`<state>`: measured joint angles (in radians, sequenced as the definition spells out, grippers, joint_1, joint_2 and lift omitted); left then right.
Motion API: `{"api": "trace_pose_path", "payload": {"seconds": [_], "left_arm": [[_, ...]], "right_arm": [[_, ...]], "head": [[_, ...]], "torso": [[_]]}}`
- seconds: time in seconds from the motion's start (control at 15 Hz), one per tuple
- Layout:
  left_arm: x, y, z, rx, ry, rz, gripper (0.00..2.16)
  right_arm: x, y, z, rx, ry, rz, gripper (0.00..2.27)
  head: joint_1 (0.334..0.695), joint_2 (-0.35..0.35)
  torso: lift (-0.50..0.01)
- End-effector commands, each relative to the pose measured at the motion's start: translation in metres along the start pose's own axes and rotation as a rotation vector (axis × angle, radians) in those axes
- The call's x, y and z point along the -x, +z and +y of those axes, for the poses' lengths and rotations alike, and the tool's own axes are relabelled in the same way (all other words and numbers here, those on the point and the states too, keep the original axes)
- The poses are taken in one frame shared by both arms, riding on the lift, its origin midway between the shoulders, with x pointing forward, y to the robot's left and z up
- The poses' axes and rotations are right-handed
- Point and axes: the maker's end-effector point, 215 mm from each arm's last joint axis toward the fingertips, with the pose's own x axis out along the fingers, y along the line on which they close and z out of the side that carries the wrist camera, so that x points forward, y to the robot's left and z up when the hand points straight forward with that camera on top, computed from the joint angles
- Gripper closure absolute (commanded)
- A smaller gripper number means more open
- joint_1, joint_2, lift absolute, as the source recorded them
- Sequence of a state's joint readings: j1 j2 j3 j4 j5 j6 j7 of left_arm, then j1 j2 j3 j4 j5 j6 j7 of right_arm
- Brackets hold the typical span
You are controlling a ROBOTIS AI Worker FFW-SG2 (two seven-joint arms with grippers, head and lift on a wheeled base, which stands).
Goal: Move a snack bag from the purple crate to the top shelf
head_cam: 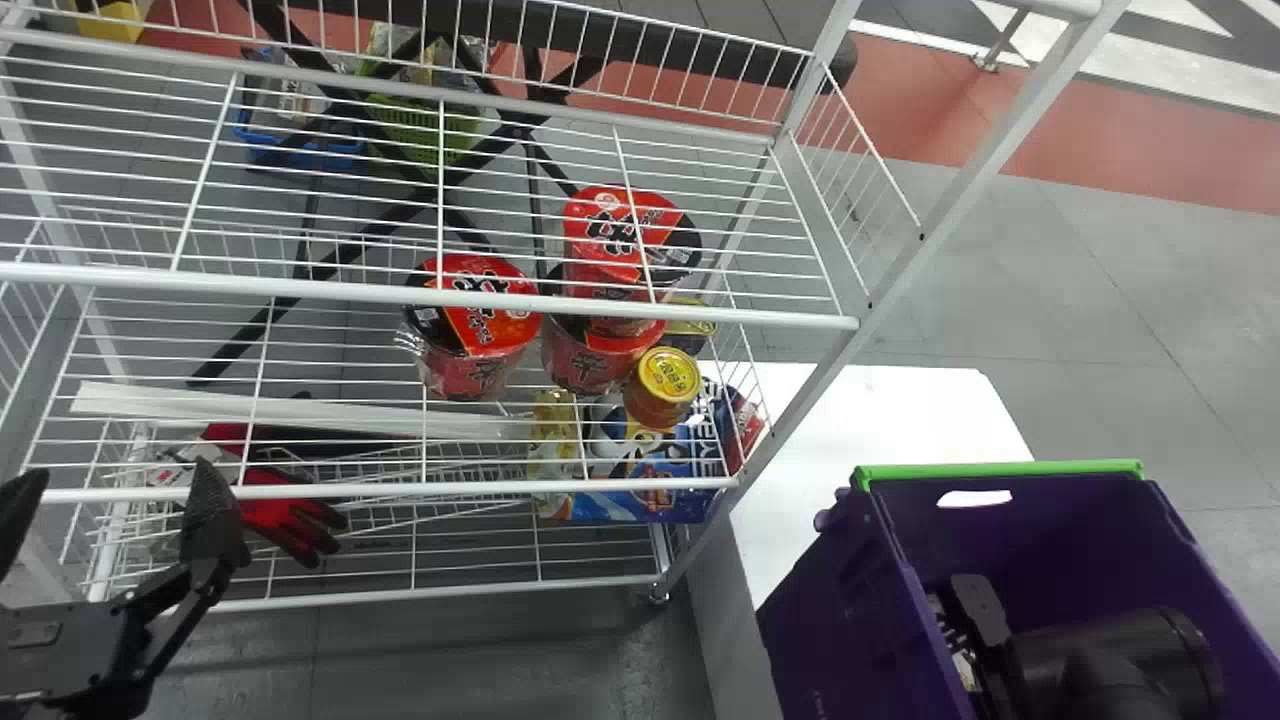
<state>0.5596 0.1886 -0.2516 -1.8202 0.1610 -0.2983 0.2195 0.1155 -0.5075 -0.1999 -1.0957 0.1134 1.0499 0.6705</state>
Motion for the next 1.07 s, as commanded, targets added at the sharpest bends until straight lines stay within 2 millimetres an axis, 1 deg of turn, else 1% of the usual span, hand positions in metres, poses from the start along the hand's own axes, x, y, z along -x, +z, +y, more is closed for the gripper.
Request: {"api": "trace_pose_path", "payload": {"seconds": [0.0, 0.07, 0.2, 0.33, 0.47, 0.53, 1.0], "left_arm": [[0.0, 0.0, 0.0, 0.0, 0.0, 0.0, 0.08], [0.0, 0.0, 0.0, 0.0, 0.001, 0.0, 0.08], [0.0, 0.0, 0.0, 0.0, 0.0, 0.0, 0.08], [0.0, 0.0, 0.0, 0.002, 0.0, 0.0, 0.08], [0.0, 0.0, -0.001, 0.003, 0.001, -0.001, 0.08], [0.0, -0.001, -0.001, 0.002, 0.001, 0.002, 0.08], [0.0, 0.0, -0.001, 0.003, 0.001, 0.001, 0.08]], "right_arm": [[0.006, -0.008, 0.002, -0.028, -0.008, 0.028, 1.89], [0.01, -0.008, -0.001, -0.032, -0.014, 0.024, 1.95], [0.018, -0.006, -0.006, -0.056, -0.01, 0.008, 1.95], [0.025, 0.001, -0.009, -0.072, 0.013, -0.035, 1.95], [0.03, 0.014, -0.014, -0.027, 0.0, -0.108, 1.95], [0.033, 0.013, -0.014, -0.047, -0.002, -0.117, 1.95], [0.036, 0.014, 0.001, -0.069, 0.042, -0.138, 1.95]], "head": [[0.695, -0.35], [0.695, -0.35], [0.695, -0.35], [0.695, -0.35], [0.695, -0.35], [0.695, -0.35], [0.695, -0.35]], "torso": [[-0.452], [-0.452], [-0.452], [-0.452], [-0.44], [-0.436], [-0.408]]}}
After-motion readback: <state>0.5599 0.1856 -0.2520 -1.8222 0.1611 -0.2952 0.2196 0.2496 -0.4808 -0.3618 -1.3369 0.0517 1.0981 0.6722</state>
